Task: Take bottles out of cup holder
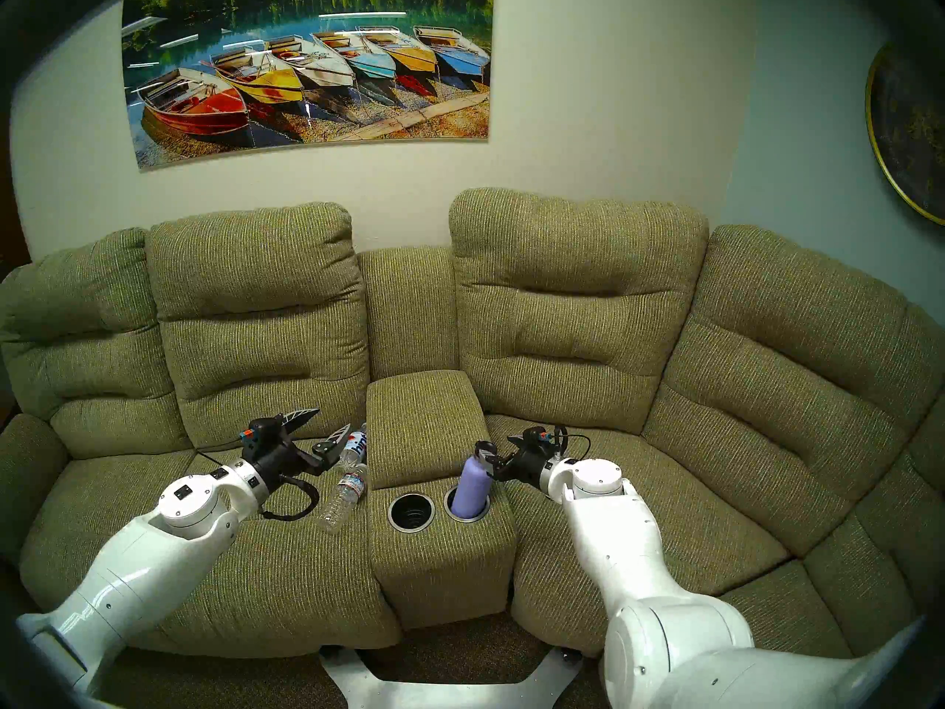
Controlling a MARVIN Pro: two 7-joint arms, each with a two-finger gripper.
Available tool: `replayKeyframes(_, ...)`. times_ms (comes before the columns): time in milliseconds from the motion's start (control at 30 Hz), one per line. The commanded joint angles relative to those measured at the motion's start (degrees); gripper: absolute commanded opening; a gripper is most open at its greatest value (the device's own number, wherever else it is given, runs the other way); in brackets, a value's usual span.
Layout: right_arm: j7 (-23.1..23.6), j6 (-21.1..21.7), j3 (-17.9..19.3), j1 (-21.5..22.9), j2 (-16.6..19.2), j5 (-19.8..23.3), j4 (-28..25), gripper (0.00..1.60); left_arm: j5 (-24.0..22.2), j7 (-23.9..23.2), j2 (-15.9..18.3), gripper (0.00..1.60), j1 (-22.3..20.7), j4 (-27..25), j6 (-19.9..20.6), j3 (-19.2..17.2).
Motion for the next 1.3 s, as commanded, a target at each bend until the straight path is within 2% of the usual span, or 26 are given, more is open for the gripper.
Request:
replayKeyframes(0,0.6,-1.0,-0.08,5.21,-0.21,0.42,2.34,1.6,-0.04,0.21,0.11,1.6,0.12,-1.36,-0.71,-0.55)
replayKeyframes(567,-0.13,-2.5,-0.78,13.45,-0.78,-0.74,17.37,1.6,-0.78,0.1,0.59,1.6,0.51,-1.63,-1.29,-1.02)
replayKeyframes(1033,-1.27,-2.51,-1.72,16.85,-1.06,-1.31,24.54,1.6,-1.27,0.17,0.98,1.6,0.81,-2.0,-1.59,-1.28)
replayKeyframes(1100,-1.75,-2.69,-1.64,16.91,-1.2,-1.27,24.86,1.56,-1.3,0.21,1.0,1.6,0.84,-2.04,-1.59,-1.31)
replayKeyframes(1133,-1.78,-2.73,-1.75,17.03,-1.21,-1.35,25.18,1.27,-1.32,0.23,1.01,1.6,0.86,-2.05,-1.58,-1.32)
replayKeyframes(1167,-2.59,-2.66,-1.84,17.29,-1.36,-1.49,25.72,0.42,-1.38,0.32,1.01,1.6,0.91,-2.08,-1.59,-1.34)
replayKeyframes(1200,-2.28,-2.59,-1.94,17.43,-1.29,-1.57,25.95,0.15,-1.42,0.33,1.02,1.6,0.94,-2.05,-1.58,-1.35)
replayKeyframes(1233,-2.32,-2.74,-1.93,17.54,-1.27,-1.53,26.2,0.0,-1.45,0.33,1.02,1.6,0.96,-2.01,-1.6,-1.35)
replayKeyframes(1267,-2.2,-2.95,-1.9,17.61,-1.23,-1.47,26.4,0.0,-1.48,0.34,1.04,1.6,0.98,-1.97,-1.59,-1.35)
